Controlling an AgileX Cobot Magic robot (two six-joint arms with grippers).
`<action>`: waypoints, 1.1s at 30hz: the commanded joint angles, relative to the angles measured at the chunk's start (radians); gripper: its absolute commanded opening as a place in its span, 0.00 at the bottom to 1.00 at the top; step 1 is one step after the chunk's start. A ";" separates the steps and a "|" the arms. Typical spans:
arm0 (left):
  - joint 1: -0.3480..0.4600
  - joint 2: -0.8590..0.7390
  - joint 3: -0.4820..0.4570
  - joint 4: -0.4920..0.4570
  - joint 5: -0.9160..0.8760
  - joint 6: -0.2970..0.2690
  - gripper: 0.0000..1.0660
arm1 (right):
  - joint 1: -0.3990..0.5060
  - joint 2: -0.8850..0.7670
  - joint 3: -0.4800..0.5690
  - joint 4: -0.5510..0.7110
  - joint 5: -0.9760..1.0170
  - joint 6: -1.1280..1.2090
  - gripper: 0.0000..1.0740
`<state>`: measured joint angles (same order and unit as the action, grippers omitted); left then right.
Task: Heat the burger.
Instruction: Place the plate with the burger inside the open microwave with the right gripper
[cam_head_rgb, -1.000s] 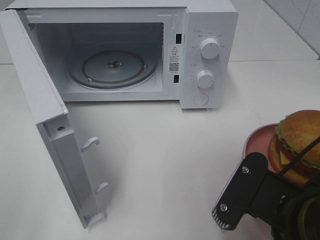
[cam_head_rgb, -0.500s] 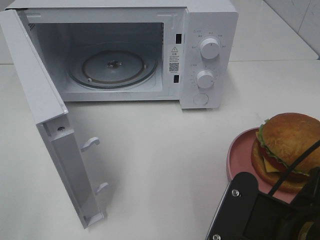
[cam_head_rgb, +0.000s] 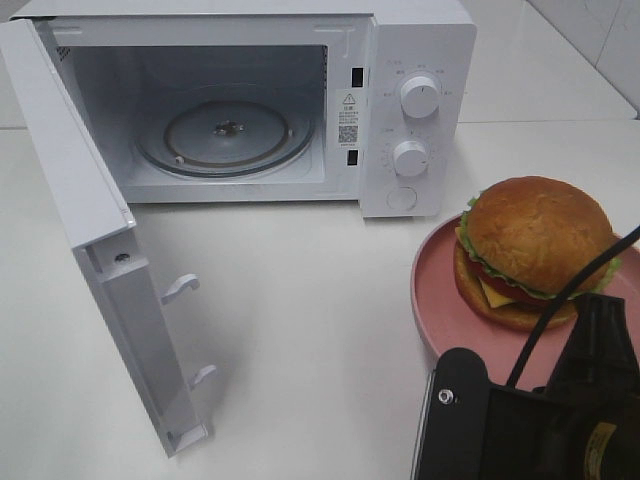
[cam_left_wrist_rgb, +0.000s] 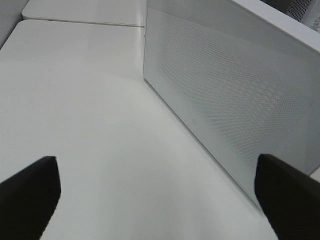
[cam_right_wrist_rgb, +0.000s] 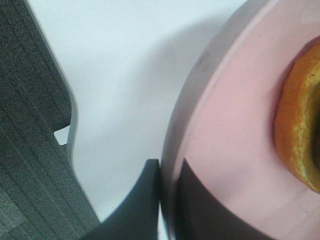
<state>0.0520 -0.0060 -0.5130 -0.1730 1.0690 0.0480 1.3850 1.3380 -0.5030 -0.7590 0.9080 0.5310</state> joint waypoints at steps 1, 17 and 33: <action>-0.009 -0.015 0.000 -0.004 -0.008 0.000 0.92 | 0.005 -0.004 -0.006 -0.073 -0.016 -0.102 0.00; -0.009 -0.015 0.000 -0.004 -0.008 0.000 0.92 | -0.068 -0.004 -0.006 -0.070 -0.118 -0.324 0.00; -0.009 -0.015 0.000 -0.004 -0.008 0.000 0.92 | -0.248 -0.004 -0.006 -0.099 -0.307 -0.568 0.00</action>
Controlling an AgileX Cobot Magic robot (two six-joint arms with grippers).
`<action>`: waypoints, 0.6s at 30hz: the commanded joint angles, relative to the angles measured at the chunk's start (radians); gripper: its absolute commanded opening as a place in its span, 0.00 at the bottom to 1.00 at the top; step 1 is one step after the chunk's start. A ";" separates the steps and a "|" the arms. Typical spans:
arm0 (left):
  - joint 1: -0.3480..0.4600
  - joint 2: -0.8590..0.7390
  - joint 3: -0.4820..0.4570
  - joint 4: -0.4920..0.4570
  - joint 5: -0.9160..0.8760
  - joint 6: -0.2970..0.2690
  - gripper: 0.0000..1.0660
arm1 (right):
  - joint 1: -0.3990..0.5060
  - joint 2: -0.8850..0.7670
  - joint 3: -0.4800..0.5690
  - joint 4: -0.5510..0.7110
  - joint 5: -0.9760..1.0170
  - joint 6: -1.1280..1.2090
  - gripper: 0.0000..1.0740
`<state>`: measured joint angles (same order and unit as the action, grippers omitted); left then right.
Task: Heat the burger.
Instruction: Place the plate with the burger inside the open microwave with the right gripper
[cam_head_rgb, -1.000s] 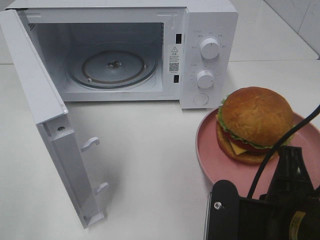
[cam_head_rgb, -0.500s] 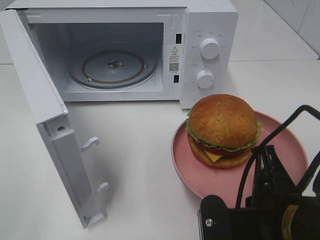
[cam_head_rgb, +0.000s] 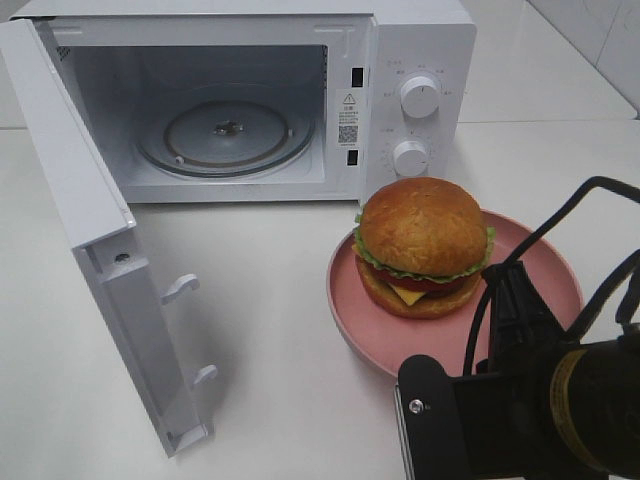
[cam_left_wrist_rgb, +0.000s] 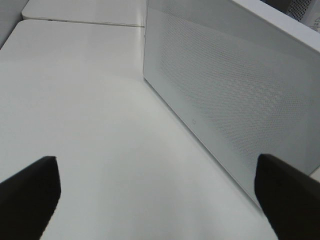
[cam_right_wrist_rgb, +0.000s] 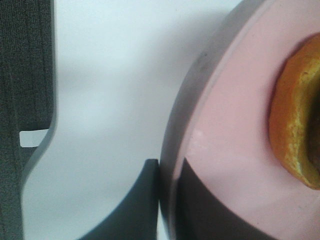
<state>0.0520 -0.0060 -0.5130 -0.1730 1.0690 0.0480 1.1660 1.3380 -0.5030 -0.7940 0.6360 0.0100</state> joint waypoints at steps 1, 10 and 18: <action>-0.009 -0.015 0.000 -0.004 -0.008 0.000 0.92 | -0.053 -0.004 -0.006 -0.064 -0.062 -0.071 0.00; -0.009 -0.015 0.000 -0.004 -0.008 0.000 0.92 | -0.148 -0.004 -0.006 -0.031 -0.150 -0.254 0.00; -0.009 -0.015 0.000 -0.004 -0.008 0.000 0.92 | -0.237 -0.004 -0.020 0.095 -0.222 -0.489 0.00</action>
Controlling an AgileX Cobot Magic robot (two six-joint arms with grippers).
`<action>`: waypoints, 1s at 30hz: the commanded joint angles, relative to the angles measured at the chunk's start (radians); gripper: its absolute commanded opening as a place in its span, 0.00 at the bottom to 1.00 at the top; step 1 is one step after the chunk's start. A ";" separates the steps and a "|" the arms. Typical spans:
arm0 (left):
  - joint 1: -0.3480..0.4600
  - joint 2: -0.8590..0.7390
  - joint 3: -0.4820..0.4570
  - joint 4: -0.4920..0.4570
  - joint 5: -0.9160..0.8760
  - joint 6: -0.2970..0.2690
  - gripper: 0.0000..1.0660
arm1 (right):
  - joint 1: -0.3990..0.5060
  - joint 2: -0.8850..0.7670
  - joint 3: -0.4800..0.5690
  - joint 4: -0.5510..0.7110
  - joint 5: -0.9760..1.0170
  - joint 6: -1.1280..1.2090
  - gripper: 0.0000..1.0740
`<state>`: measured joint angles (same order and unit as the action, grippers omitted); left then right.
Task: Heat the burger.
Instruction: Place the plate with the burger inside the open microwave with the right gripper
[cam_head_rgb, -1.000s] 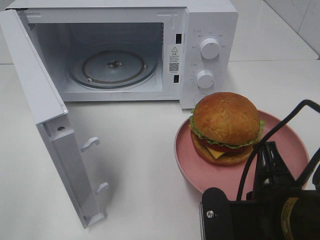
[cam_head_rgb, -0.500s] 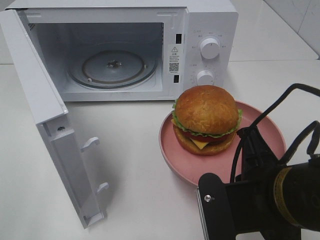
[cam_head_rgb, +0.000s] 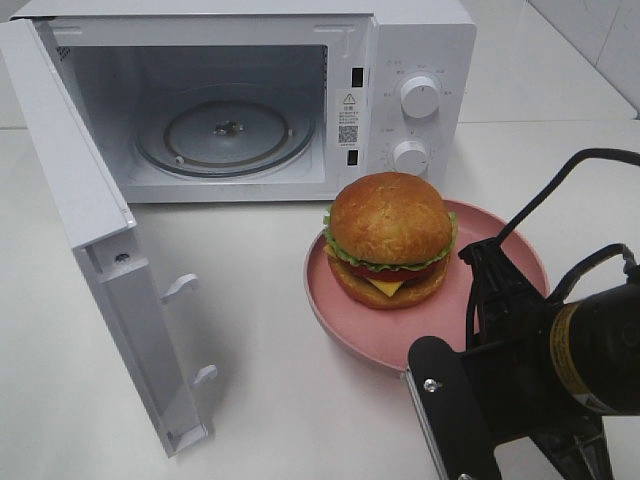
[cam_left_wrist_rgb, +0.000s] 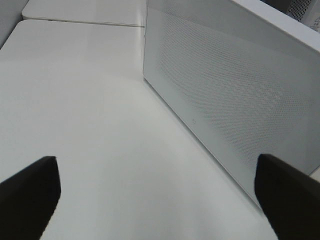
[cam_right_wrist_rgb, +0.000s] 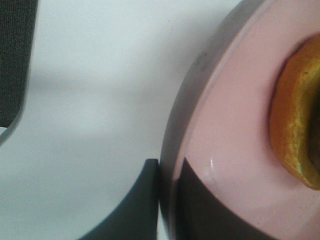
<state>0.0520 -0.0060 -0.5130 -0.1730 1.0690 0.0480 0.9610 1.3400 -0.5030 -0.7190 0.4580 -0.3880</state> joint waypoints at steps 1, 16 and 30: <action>-0.009 -0.015 0.000 -0.004 -0.008 0.000 0.92 | -0.043 -0.006 -0.028 0.037 -0.050 -0.122 0.00; -0.009 -0.015 0.000 -0.004 -0.008 0.000 0.92 | -0.180 -0.006 -0.149 0.304 -0.062 -0.566 0.00; -0.009 -0.015 0.000 -0.004 -0.008 0.000 0.92 | -0.238 -0.006 -0.192 0.541 -0.086 -0.954 0.00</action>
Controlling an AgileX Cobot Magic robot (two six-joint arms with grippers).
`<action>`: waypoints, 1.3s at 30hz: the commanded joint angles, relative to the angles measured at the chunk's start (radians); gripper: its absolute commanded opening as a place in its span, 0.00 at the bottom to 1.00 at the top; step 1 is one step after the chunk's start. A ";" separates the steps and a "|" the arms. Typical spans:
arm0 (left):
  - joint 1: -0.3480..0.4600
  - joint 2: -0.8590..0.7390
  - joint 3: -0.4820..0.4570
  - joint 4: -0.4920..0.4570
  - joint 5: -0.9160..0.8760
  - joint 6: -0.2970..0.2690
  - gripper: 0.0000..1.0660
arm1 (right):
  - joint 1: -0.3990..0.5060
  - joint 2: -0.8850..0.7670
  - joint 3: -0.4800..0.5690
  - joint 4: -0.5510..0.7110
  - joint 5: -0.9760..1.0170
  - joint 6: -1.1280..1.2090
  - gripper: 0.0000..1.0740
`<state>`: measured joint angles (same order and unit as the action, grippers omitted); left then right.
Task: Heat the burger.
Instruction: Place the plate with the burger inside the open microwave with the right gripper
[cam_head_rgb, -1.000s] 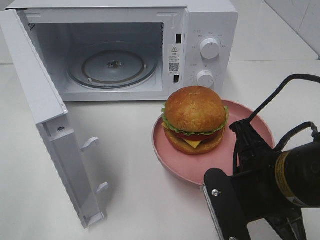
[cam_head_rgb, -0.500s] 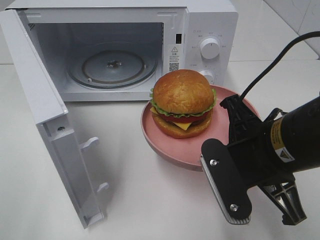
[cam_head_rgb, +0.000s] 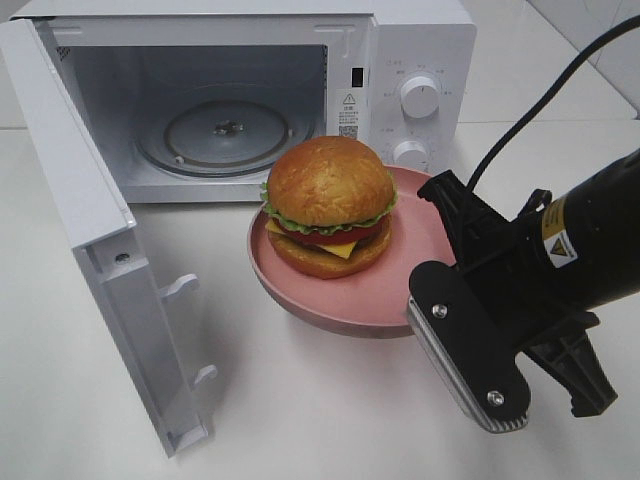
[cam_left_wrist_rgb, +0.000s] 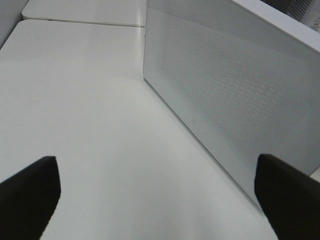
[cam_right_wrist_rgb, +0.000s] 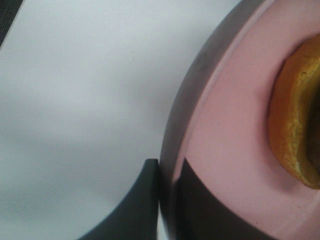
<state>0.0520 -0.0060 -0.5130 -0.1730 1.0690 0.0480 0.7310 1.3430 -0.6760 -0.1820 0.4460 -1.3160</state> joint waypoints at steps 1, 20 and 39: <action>-0.009 -0.015 0.000 -0.004 -0.008 0.000 0.92 | -0.008 -0.009 -0.019 0.004 -0.074 -0.026 0.00; -0.009 -0.015 0.000 -0.004 -0.008 0.000 0.92 | -0.008 0.092 -0.087 0.069 -0.125 -0.027 0.00; -0.009 -0.015 0.000 -0.004 -0.008 0.000 0.92 | -0.008 0.275 -0.287 0.171 -0.115 -0.132 0.00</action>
<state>0.0520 -0.0060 -0.5130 -0.1730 1.0690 0.0480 0.7290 1.6270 -0.9430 -0.0200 0.3910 -1.4340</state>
